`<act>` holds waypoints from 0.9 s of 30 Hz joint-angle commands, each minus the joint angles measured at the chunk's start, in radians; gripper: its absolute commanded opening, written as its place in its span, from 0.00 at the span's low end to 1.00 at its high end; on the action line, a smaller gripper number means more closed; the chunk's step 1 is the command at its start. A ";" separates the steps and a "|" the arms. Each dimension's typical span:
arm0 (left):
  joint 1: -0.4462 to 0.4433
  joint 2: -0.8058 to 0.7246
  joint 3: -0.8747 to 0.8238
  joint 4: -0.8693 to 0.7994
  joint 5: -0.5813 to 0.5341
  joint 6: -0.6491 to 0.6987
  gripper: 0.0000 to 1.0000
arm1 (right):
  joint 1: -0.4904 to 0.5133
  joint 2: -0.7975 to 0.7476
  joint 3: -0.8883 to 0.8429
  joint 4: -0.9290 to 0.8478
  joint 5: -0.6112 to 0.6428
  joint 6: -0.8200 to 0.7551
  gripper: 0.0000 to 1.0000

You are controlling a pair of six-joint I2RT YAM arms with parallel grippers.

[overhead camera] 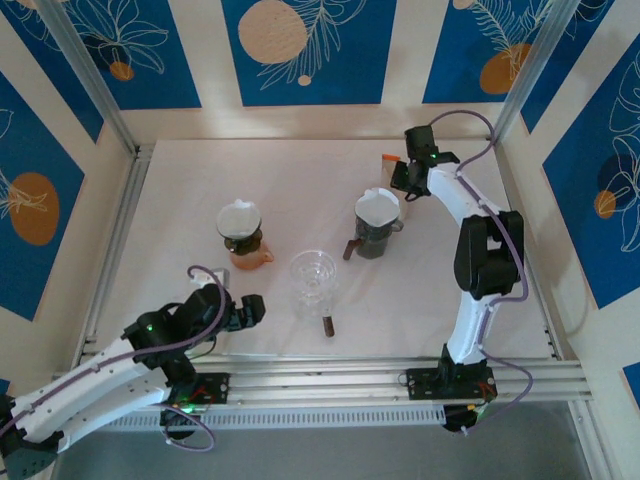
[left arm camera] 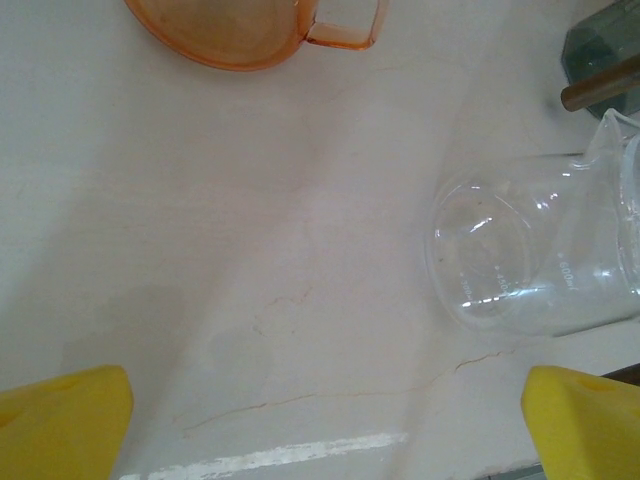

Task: Place the coffee filter in the dripper

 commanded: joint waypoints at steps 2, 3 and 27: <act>0.001 0.012 -0.006 0.028 0.017 -0.004 1.00 | -0.009 0.038 0.059 -0.019 0.003 -0.034 0.35; 0.002 0.014 -0.006 0.030 0.017 -0.004 1.00 | -0.009 0.043 0.065 -0.021 0.005 -0.040 0.33; 0.011 0.010 -0.039 0.062 0.040 -0.008 1.00 | 0.019 -0.024 -0.002 -0.033 0.187 -0.198 0.03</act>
